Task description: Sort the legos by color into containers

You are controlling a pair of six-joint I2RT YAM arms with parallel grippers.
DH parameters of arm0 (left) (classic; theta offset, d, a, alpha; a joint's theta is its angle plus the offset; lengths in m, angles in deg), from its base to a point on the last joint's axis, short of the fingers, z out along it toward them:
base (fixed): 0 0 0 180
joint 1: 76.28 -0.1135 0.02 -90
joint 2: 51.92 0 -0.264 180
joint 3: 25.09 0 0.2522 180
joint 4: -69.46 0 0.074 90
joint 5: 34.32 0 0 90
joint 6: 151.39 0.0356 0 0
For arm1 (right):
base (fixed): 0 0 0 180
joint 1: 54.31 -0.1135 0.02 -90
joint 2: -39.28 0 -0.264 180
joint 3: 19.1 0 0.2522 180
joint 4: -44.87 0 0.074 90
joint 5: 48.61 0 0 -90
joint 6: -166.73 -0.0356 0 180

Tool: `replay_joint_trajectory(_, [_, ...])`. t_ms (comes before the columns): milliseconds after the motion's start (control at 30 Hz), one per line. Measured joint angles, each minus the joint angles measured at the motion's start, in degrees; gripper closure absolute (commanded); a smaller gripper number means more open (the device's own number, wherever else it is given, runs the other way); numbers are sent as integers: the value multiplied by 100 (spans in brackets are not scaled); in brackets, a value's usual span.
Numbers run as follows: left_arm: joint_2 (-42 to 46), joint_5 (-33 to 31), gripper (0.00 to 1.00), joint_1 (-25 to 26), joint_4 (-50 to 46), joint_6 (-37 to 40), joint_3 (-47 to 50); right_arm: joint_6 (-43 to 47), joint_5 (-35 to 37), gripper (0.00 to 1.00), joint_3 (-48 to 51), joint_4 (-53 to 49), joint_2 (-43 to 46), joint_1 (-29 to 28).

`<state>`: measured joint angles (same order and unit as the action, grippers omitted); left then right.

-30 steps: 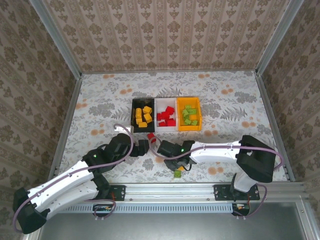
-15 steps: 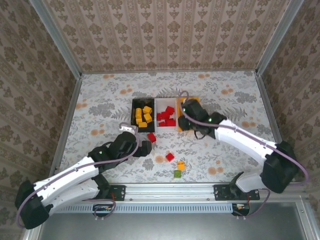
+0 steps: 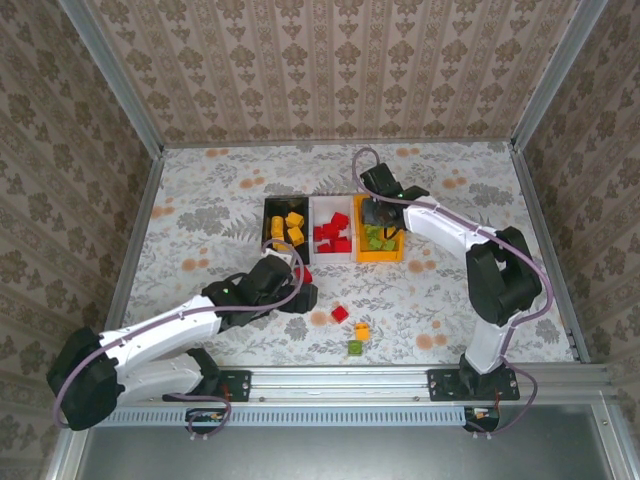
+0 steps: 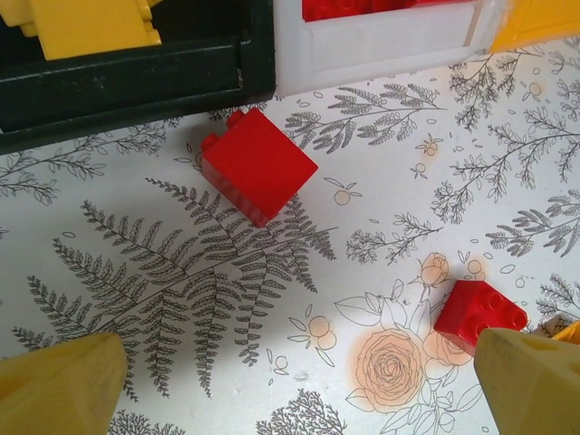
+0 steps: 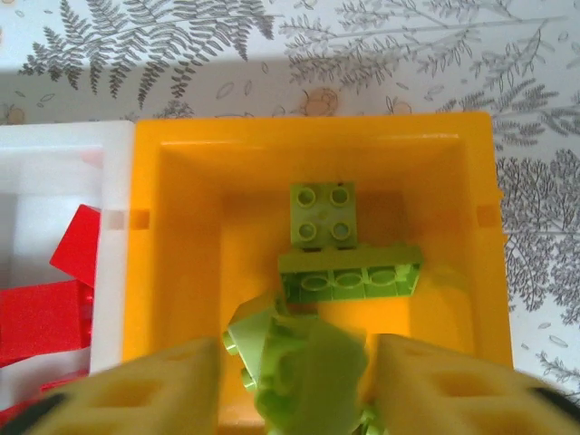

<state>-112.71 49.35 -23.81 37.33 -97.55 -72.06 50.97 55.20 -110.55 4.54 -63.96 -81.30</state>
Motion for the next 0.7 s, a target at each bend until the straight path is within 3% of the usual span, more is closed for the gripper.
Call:
replay_joint_trajectory(167, [63,17,0,0,33,-2,-7,28,-33,26,-9,7,157,-31])
replay_joint_trajectory(300, [402,7,0,-2,37,-4,-7,37,-225,23,444,22,837,-254])
replay_joint_trajectory(500, [1213,-243,0,-17,-190,-42,55,125,-667,22,1172,-44,1668,-1384])
replay_joint_trajectory(700, [2166,-603,0,-146,-660,-223,310,142,-916,22,1768,-90,1228,-2468])
